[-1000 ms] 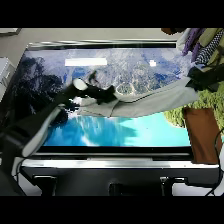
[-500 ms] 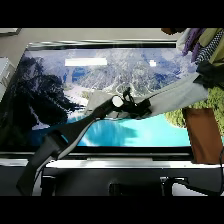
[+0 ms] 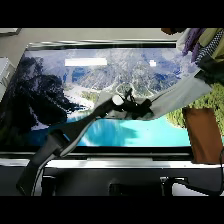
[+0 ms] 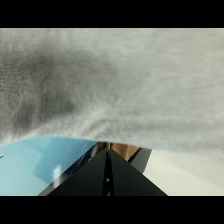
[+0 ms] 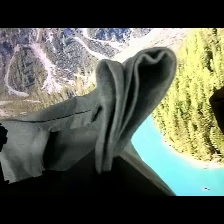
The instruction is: Fold the clothes and pants, and hang the long-sleeved shirts on hangers.
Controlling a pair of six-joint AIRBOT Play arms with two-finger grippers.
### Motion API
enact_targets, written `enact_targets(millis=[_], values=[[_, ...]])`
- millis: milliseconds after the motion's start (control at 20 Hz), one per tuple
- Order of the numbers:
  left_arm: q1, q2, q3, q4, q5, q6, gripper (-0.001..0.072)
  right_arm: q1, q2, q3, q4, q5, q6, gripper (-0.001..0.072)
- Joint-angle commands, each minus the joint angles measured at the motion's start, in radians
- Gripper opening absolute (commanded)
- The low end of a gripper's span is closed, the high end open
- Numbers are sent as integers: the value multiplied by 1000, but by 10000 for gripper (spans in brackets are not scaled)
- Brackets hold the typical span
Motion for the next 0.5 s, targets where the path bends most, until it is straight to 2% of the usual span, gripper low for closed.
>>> enact_targets(millis=[0, 250, 350, 450], values=[[138, 103, 2, 196, -251, 40, 20, 35, -26, 0, 108, -19, 36, 31], [415, 385, 2, 594, -567, 41, 22, 286, -96, 0, 80, -132, 155, 31], [526, 490, 2, 655, -651, 57, 23, 406, -139, 0, 47, -196, 218, 31], [633, 578, 2, 657, -678, 63, 23, 510, -188, 0, 37, -266, 283, 31]])
